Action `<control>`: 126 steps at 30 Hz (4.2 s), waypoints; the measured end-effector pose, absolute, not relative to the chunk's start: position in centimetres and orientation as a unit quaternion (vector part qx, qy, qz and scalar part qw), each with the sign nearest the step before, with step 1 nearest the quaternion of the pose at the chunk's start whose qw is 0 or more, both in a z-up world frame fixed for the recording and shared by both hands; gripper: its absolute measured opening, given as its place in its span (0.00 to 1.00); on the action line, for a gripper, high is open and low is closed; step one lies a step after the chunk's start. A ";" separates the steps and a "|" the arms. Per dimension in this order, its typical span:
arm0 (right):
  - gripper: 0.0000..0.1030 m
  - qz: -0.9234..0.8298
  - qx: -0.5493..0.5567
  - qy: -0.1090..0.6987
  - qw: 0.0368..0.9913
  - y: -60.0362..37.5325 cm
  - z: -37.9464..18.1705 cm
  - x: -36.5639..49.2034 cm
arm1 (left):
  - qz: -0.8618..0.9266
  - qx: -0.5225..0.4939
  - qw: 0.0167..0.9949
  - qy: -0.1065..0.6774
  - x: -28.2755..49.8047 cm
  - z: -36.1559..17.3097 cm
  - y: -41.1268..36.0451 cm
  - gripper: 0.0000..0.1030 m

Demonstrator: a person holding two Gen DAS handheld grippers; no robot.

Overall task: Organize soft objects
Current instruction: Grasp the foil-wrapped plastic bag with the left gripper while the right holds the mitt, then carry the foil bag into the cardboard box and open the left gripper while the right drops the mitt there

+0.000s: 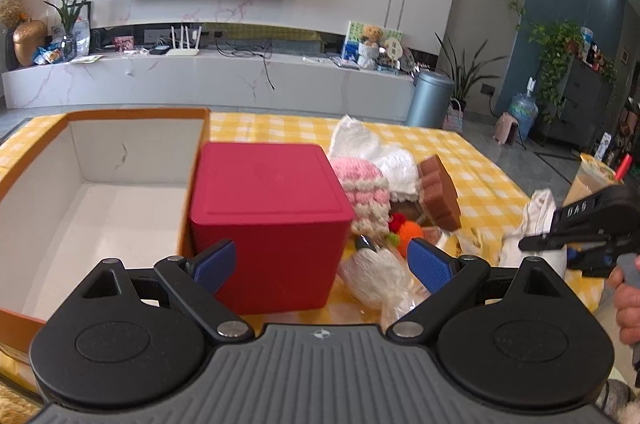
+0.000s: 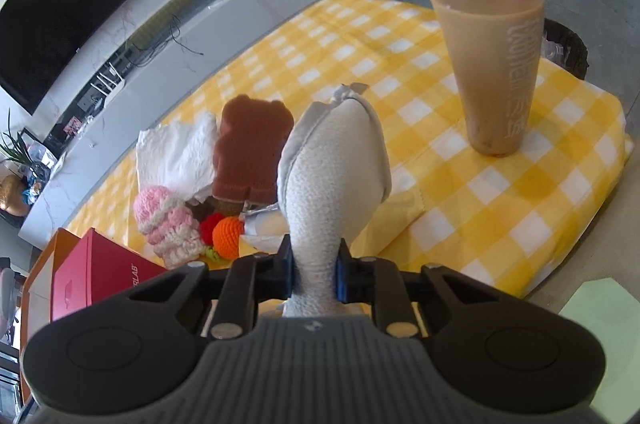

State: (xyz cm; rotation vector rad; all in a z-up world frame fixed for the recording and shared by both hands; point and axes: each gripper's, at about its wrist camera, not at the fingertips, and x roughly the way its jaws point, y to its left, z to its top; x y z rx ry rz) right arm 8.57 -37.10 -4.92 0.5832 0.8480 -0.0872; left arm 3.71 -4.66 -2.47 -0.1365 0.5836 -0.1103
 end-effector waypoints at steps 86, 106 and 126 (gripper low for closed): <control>0.16 0.350 0.281 0.306 0.840 -9.8 0.1 7.8 | -0.028 -0.104 0.941 0.320 0.9 0.0 15.1 0.64; 0.16 0.344 0.207 0.360 0.842 -6.9 -3.4 8.3 | 0.027 -0.025 0.944 0.327 -0.3 -0.5 14.5 0.87; 0.19 0.371 0.205 0.391 0.817 -5.1 -4.9 8.5 | 0.084 -0.116 0.957 0.252 -1.5 1.4 18.5 0.91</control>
